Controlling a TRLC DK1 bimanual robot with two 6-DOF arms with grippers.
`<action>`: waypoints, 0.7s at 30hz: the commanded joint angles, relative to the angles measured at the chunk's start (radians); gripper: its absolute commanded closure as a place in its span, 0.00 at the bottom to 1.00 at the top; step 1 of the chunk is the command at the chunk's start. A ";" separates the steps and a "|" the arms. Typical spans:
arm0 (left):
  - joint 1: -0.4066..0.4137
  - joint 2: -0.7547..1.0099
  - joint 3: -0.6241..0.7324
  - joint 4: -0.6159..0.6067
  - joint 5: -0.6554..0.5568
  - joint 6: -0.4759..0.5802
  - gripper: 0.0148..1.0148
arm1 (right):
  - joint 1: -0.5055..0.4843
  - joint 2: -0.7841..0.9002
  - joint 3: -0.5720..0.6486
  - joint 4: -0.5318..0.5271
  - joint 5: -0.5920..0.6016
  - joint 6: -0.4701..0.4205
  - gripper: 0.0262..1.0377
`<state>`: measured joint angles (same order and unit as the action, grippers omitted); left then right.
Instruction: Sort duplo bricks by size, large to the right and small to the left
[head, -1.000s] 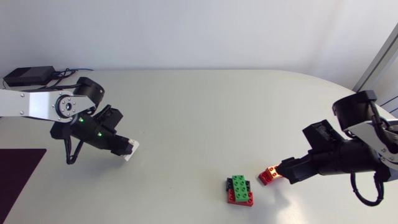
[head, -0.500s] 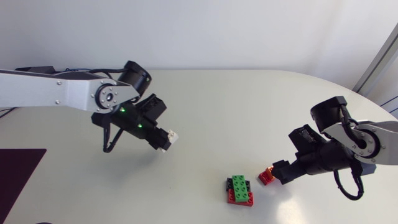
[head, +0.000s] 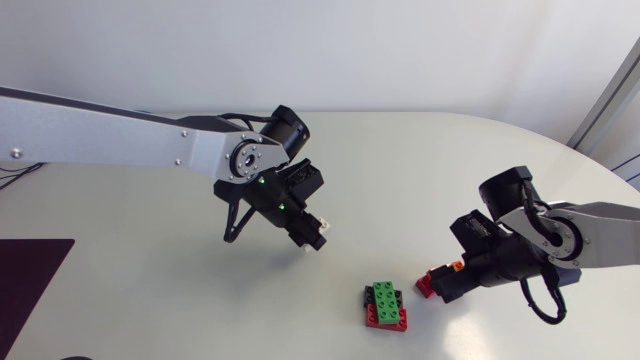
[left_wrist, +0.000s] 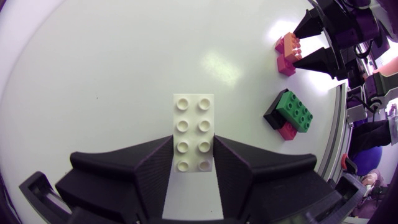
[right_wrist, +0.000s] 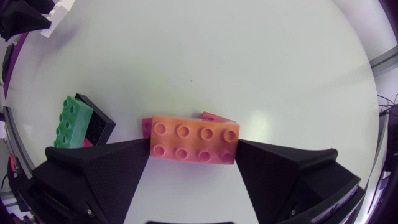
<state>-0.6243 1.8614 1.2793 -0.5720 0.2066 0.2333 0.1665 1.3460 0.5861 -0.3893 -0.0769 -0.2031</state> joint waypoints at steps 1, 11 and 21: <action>-0.017 0.042 0.040 -0.015 0.010 -0.026 0.74 | 0.010 0.013 -0.035 0.030 0.012 -0.018 0.33; -0.072 0.117 0.155 -0.017 0.022 -0.026 0.74 | 0.001 -0.079 0.006 0.027 0.006 -0.038 0.57; -0.137 0.239 0.299 -0.028 0.036 -0.026 0.74 | -0.053 -0.002 0.116 0.038 -0.008 -0.041 0.56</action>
<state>-0.7483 2.0567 1.5345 -0.5896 0.2329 0.2192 0.1177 1.2934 0.6819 -0.3588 -0.0788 -0.2291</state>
